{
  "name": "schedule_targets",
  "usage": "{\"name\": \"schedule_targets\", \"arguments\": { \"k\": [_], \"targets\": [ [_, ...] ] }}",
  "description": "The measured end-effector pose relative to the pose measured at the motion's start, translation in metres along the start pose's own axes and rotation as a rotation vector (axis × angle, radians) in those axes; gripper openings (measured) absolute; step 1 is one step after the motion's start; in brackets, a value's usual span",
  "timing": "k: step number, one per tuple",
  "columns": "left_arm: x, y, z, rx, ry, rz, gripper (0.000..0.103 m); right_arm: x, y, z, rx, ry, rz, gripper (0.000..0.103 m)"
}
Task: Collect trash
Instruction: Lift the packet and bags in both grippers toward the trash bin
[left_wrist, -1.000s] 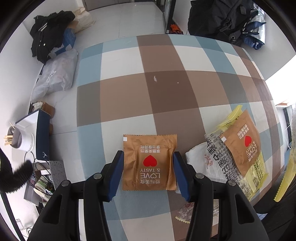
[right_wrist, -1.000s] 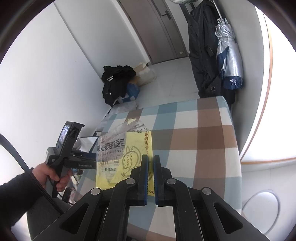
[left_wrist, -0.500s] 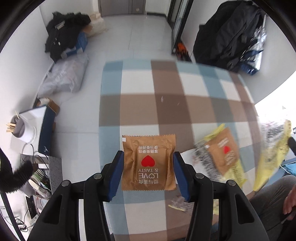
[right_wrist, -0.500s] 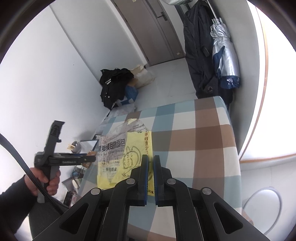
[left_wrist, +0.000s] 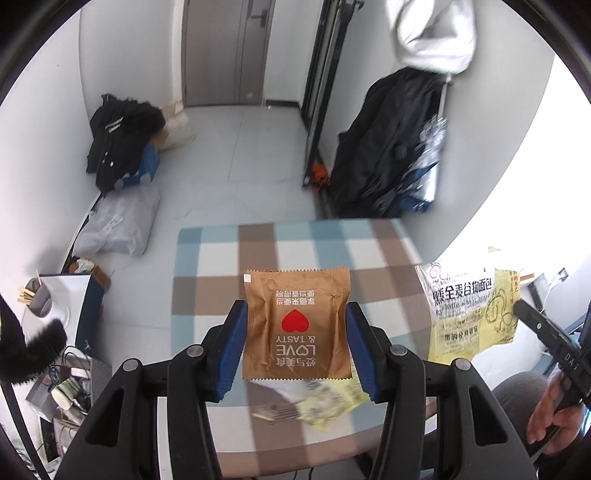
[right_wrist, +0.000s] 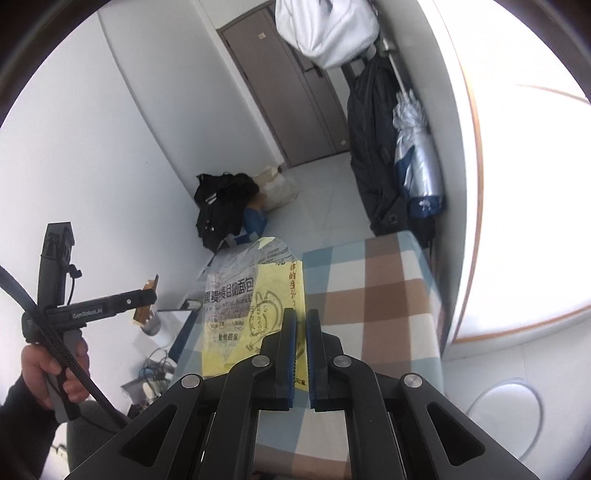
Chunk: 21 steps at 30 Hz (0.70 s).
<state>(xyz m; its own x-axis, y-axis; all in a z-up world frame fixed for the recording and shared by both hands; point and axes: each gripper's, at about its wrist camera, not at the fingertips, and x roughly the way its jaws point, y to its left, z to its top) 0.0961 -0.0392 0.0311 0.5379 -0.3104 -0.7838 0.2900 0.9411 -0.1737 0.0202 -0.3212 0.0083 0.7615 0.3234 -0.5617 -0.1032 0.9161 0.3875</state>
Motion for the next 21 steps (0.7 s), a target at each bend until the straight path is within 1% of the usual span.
{"name": "schedule_targets", "arguments": {
  "k": [2, 5, 7, 12, 17, 21],
  "targets": [
    [-0.008, -0.011, 0.002, -0.001, -0.015, -0.033, 0.048, -0.018, -0.001, 0.004, 0.004, -0.016, -0.009, 0.004],
    [-0.017, -0.026, 0.005, 0.005, -0.042, -0.059, 0.048, -0.040, -0.005, 0.009, 0.010, -0.043, -0.027, 0.004],
    [-0.024, -0.038, 0.007, 0.006, -0.055, -0.094, 0.048, -0.059, -0.009, 0.012, 0.011, -0.073, -0.038, 0.004],
    [-0.039, -0.077, 0.010, 0.044, -0.092, -0.145, 0.048, -0.102, -0.023, 0.017, 0.008, -0.143, -0.077, 0.004],
    [-0.039, -0.118, 0.009, 0.086, -0.092, -0.203, 0.048, -0.142, -0.050, 0.016, 0.041, -0.204, -0.151, 0.004],
    [-0.032, -0.153, 0.007, 0.121, -0.080, -0.252, 0.048, -0.167, -0.079, 0.010, 0.085, -0.223, -0.209, 0.004]
  ]
}}
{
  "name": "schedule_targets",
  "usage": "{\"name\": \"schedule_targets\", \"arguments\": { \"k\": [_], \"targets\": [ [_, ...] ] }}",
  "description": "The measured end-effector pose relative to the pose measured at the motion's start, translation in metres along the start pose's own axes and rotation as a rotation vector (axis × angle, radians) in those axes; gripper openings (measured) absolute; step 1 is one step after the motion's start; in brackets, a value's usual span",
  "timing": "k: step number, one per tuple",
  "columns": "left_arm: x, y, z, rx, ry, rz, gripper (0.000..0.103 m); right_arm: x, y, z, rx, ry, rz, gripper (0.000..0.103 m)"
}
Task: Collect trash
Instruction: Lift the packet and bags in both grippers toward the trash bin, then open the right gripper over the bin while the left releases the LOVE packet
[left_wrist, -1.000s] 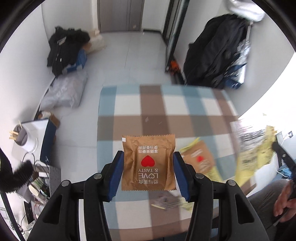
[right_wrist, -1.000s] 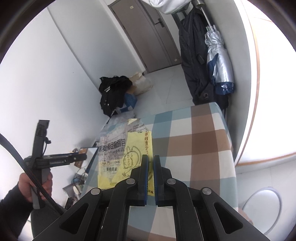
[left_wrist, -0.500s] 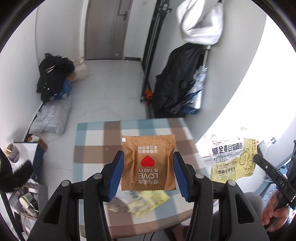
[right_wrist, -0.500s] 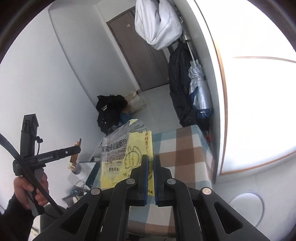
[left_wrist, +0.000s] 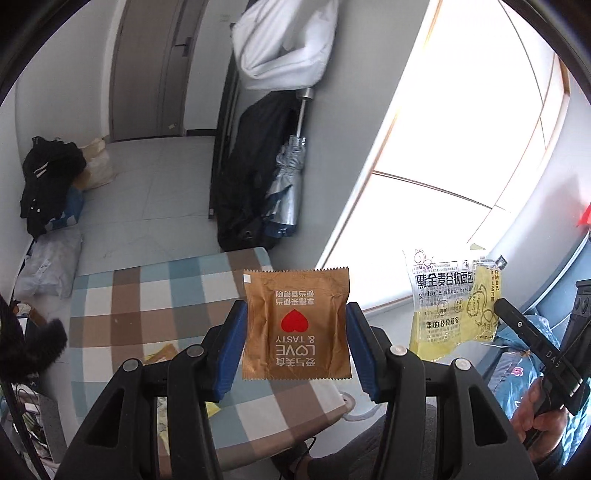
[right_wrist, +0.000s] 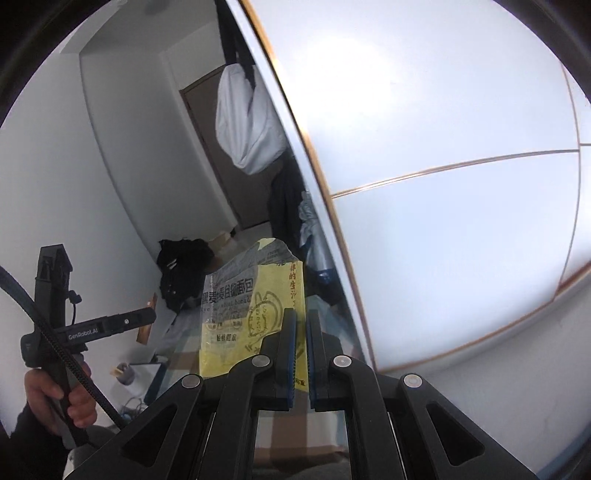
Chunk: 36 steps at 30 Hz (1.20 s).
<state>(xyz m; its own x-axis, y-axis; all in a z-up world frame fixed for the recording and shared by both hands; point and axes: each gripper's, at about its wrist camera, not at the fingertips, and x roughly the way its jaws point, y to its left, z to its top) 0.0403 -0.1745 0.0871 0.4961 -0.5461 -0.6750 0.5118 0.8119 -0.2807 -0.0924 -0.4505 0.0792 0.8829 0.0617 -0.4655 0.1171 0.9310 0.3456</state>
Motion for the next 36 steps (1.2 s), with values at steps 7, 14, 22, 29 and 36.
{"name": "schedule_targets", "arguments": {
  "k": [7, 14, 22, 29, 36],
  "targets": [
    [0.037, -0.052, 0.003, 0.046, 0.047, -0.082, 0.048, -0.011, -0.068, -0.006, 0.086, 0.002, -0.115, 0.004],
    [0.096, -0.095, -0.005, 0.082, 0.152, -0.161, 0.048, -0.005, -0.131, -0.028, 0.154, 0.056, -0.230, 0.004],
    [0.179, -0.122, -0.028, 0.086, 0.363, -0.256, 0.048, 0.030, -0.200, -0.076, 0.256, 0.184, -0.339, 0.004],
    [0.248, -0.128, -0.053, 0.066, 0.539, -0.293, 0.048, 0.076, -0.236, -0.128, 0.315, 0.328, -0.406, 0.004],
    [0.295, -0.132, -0.075, 0.059, 0.682, -0.293, 0.048, 0.130, -0.257, -0.176, 0.361, 0.469, -0.421, 0.004]
  ]
}}
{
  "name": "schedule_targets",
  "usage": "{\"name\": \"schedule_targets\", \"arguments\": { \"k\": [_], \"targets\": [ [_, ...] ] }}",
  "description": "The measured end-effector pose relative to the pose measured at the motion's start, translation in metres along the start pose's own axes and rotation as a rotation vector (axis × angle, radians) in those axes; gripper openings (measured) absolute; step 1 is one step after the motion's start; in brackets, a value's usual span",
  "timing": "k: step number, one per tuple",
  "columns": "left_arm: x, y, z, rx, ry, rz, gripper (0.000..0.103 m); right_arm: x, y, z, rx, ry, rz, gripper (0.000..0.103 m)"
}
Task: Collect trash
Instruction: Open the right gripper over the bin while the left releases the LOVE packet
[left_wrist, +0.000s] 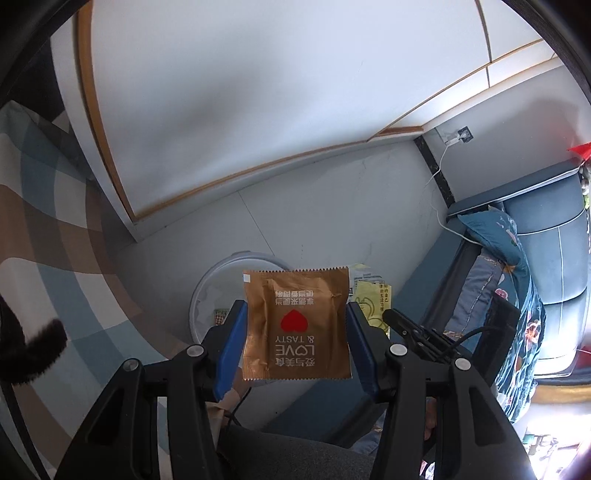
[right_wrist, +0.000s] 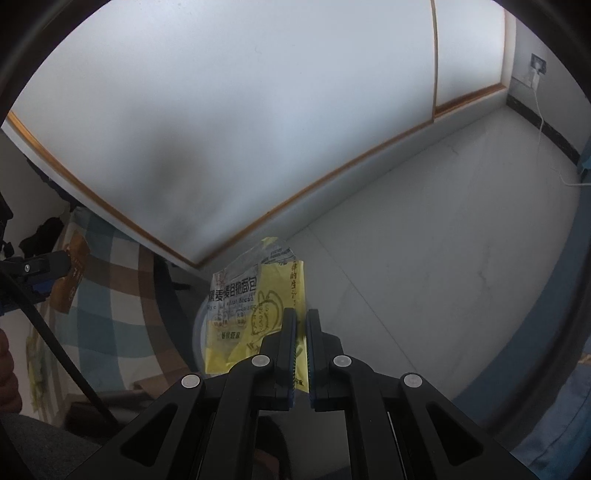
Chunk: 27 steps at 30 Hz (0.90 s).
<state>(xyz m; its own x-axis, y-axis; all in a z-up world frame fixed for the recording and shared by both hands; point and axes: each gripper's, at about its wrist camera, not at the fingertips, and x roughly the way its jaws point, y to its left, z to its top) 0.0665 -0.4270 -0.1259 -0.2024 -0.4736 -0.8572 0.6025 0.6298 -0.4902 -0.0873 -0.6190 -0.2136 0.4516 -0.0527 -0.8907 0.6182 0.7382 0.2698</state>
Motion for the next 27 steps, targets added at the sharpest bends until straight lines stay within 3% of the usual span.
{"name": "schedule_targets", "arguments": {
  "k": [10, 16, 24, 27],
  "targets": [
    [0.041, 0.005, 0.011, -0.027, 0.137, 0.016, 0.048, 0.076, 0.011, -0.015, -0.026, 0.171, 0.013, 0.008],
    [0.051, 0.006, 0.010, -0.038, 0.176, 0.022, 0.048, 0.088, 0.012, -0.021, -0.032, 0.211, 0.048, 0.009],
    [0.064, 0.001, 0.010, -0.031, 0.206, 0.035, 0.048, 0.075, -0.005, -0.021, 0.006, 0.204, 0.065, 0.025],
    [0.072, -0.001, 0.009, -0.017, 0.229, 0.047, 0.048, 0.065, -0.015, -0.020, 0.032, 0.193, 0.065, 0.036]
  ]
}}
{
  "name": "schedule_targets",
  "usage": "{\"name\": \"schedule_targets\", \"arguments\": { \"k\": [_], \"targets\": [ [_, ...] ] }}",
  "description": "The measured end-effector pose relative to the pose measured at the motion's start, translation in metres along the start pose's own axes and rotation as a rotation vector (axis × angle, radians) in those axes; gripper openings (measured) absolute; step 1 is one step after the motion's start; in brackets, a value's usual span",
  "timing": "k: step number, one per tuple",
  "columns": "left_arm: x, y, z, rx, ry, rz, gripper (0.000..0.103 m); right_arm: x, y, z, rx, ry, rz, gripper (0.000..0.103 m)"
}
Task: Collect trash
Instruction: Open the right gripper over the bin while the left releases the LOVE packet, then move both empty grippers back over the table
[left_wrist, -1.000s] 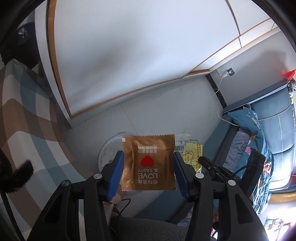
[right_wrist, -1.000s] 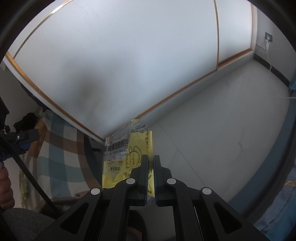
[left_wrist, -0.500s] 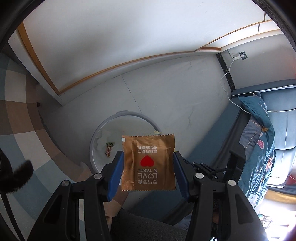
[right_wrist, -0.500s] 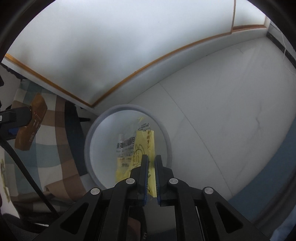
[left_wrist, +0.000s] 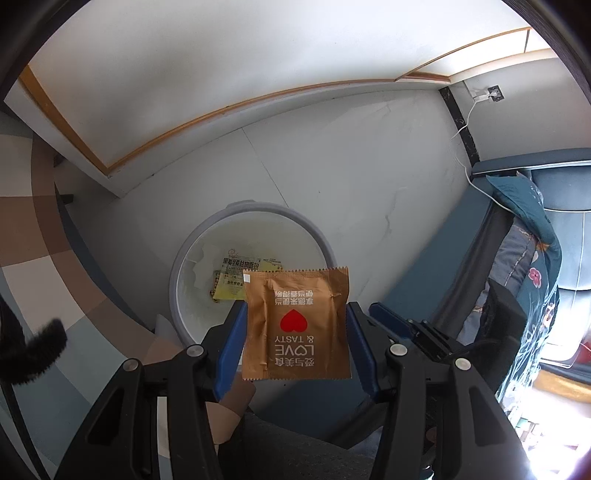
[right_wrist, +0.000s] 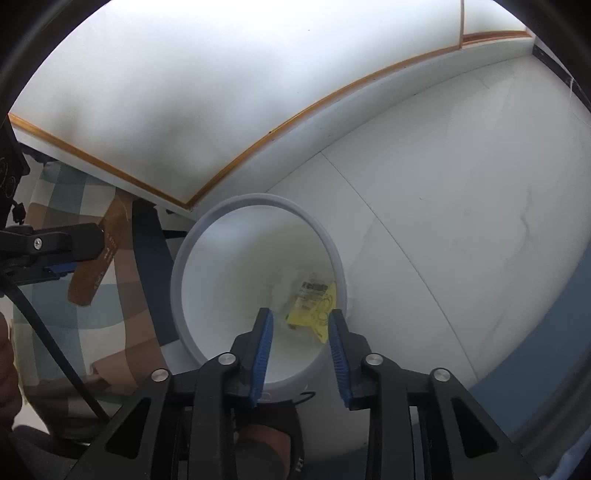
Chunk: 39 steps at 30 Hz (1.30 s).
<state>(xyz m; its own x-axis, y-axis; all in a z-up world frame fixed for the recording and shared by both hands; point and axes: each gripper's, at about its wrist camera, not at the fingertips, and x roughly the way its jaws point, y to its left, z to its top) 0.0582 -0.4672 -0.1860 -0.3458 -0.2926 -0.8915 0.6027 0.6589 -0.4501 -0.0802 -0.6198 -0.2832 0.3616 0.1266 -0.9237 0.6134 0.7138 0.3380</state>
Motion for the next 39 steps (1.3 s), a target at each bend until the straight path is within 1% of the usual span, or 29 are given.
{"name": "schedule_targets", "arguments": {
  "k": [1, 3, 5, 7, 10, 12, 13, 14, 16, 19, 21, 23, 27, 32, 37, 39],
  "targets": [
    [0.002, -0.001, 0.000, 0.004, 0.008, 0.005, 0.048, -0.003, -0.002, 0.000, 0.006, -0.007, -0.001, 0.039],
    [0.007, -0.003, 0.000, 0.007, 0.023, 0.015, 0.049, -0.007, -0.005, 0.000, 0.017, -0.018, 0.009, 0.040],
    [0.011, -0.006, 0.003, 0.006, 0.037, 0.024, 0.053, -0.011, -0.007, -0.001, 0.031, -0.033, 0.015, 0.042],
    [0.013, -0.005, 0.001, 0.006, 0.045, 0.033, 0.058, -0.017, -0.007, 0.000, 0.041, -0.052, 0.023, 0.043],
    [0.014, -0.008, 0.000, 0.014, 0.057, 0.045, 0.061, -0.019, -0.001, 0.001, 0.048, -0.082, 0.028, 0.045],
    [0.014, -0.010, 0.000, 0.022, 0.065, 0.052, 0.066, -0.022, -0.001, 0.002, 0.053, -0.101, 0.031, 0.047],
    [0.014, -0.011, 0.000, 0.025, 0.065, 0.061, 0.070, -0.024, -0.001, 0.002, 0.057, -0.110, 0.030, 0.049],
    [0.013, -0.013, -0.001, 0.032, 0.061, 0.069, 0.072, -0.026, -0.002, 0.002, 0.059, -0.115, 0.028, 0.051],
    [0.011, -0.014, -0.003, 0.042, 0.052, 0.078, 0.073, -0.028, -0.001, 0.002, 0.062, -0.121, 0.031, 0.053],
    [0.008, -0.012, -0.005, 0.039, 0.032, 0.100, 0.074, -0.030, -0.001, 0.000, 0.063, -0.112, 0.048, 0.054],
    [0.002, -0.011, -0.008, 0.035, -0.001, 0.139, 0.074, -0.030, 0.001, -0.002, 0.059, -0.105, 0.056, 0.056],
    [-0.003, -0.013, -0.011, 0.051, -0.037, 0.198, 0.077, -0.031, 0.001, -0.003, 0.054, -0.103, 0.052, 0.062],
    [-0.018, -0.015, -0.018, 0.071, -0.124, 0.227, 0.078, -0.035, 0.002, -0.004, 0.061, -0.098, 0.063, 0.065],
    [-0.043, -0.013, -0.028, 0.073, -0.234, 0.280, 0.078, -0.046, 0.008, -0.005, 0.048, -0.110, 0.076, 0.076],
    [-0.070, -0.009, -0.044, 0.060, -0.348, 0.350, 0.079, -0.069, 0.025, -0.006, 0.001, -0.159, 0.057, 0.080],
    [-0.084, -0.008, -0.053, 0.052, -0.399, 0.364, 0.079, -0.079, 0.031, -0.006, -0.012, -0.179, 0.058, 0.082]
  ]
}}
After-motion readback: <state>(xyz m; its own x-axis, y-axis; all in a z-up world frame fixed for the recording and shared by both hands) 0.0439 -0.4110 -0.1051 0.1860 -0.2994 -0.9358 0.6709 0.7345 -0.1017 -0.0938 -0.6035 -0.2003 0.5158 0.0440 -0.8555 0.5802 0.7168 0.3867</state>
